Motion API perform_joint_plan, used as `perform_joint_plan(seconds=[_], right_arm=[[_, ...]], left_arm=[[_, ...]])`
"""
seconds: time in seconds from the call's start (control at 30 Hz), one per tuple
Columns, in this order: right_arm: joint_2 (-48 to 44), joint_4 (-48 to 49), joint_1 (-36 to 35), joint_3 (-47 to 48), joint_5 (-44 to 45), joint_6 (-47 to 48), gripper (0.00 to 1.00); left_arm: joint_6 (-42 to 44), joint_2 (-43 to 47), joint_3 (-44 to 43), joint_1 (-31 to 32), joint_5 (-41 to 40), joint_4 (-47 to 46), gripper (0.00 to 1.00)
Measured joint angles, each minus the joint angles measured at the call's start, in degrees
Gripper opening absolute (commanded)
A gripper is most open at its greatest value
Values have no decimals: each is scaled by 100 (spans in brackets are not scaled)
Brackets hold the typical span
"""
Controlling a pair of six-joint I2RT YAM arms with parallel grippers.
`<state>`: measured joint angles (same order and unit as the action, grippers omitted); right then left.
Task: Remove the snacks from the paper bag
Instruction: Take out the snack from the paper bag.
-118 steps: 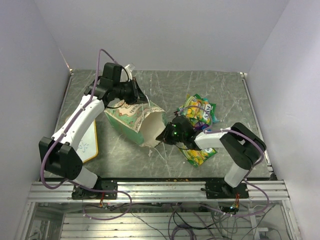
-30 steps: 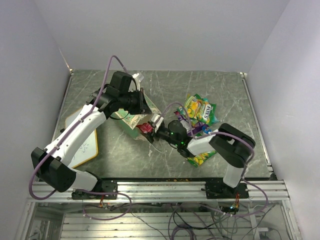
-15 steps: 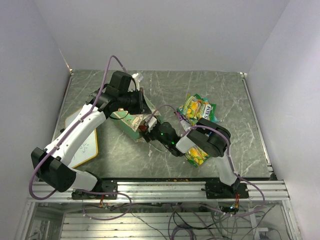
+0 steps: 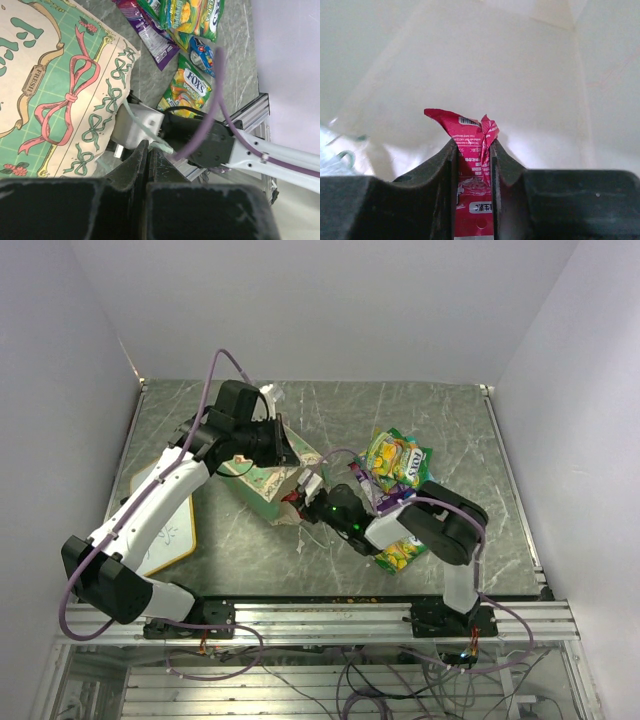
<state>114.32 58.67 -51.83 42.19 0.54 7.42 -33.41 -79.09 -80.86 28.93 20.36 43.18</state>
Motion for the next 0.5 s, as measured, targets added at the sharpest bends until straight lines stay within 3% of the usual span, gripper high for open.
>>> perform_joint_plan(seconds=[0.3,0.33,0.5], right_arm=[[-1996,-706,-11,-946,-592,-153,5],[-2302,-839,-15,-1095,-654,-197,0],[-3810,-2081,-39,-1453,-658,-310,0]], left_arm=[[-33,2,48,-238,319,-168,7],[-63,2,66,-249,358,-221,7],[-214,0,111,-269,546,-472,7]])
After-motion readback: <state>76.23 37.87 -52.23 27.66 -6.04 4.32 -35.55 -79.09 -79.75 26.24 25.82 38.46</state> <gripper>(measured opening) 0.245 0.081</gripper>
